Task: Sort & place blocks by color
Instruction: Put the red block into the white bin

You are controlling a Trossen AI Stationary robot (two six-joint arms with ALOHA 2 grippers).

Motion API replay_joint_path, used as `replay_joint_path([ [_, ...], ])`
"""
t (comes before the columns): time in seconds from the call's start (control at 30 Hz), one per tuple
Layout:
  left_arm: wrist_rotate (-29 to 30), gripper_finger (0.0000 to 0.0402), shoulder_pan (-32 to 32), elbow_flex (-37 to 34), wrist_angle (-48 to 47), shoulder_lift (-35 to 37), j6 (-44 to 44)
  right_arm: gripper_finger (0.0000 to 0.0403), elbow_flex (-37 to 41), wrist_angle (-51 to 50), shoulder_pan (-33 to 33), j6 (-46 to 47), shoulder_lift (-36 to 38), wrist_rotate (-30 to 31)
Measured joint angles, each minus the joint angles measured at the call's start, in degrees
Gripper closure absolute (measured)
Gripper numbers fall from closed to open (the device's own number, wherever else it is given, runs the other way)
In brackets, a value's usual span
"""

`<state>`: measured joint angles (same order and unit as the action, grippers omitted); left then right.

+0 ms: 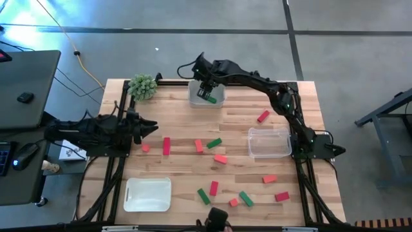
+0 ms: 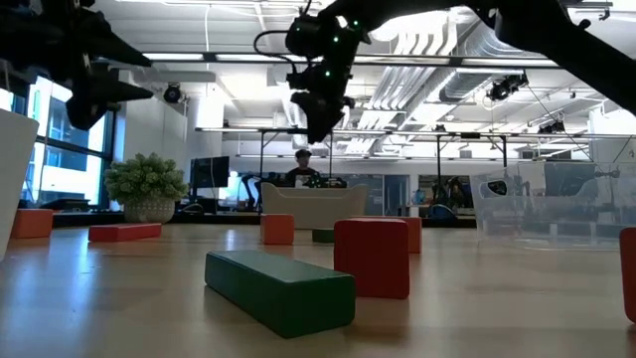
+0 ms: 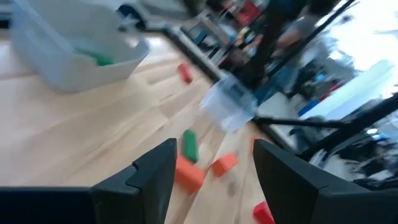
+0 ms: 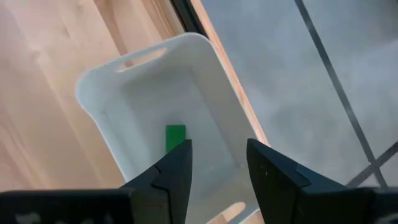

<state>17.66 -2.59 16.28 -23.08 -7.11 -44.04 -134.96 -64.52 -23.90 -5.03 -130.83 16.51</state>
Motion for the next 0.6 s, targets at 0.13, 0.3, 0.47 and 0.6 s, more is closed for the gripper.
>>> replay_joint_path([
  [0.13, 0.83, 0.0200, 0.00, 4.36, -6.47, -5.08, -4.33, 0.0260, 0.00, -0.14, -0.04, 0.04, 1.08, 0.14],
  [0.3, 1.39, 0.0200, -0.01, 8.83, -11.36, -12.59, -12.81, 0.0260, -0.04, -0.46, -0.08, -0.90, 2.50, 3.64],
  [0.47, 1.28, 0.0200, 0.00, 11.13, -12.21, -19.96, -23.52, 0.0260, -0.04, -1.45, -0.54, -2.78, 3.77, 7.34],
  [0.6, 1.01, 0.0200, -0.02, 12.87, -12.28, -26.77, -26.42, 0.0260, -0.04, -2.10, -1.66, -2.96, 5.11, 9.03],
])
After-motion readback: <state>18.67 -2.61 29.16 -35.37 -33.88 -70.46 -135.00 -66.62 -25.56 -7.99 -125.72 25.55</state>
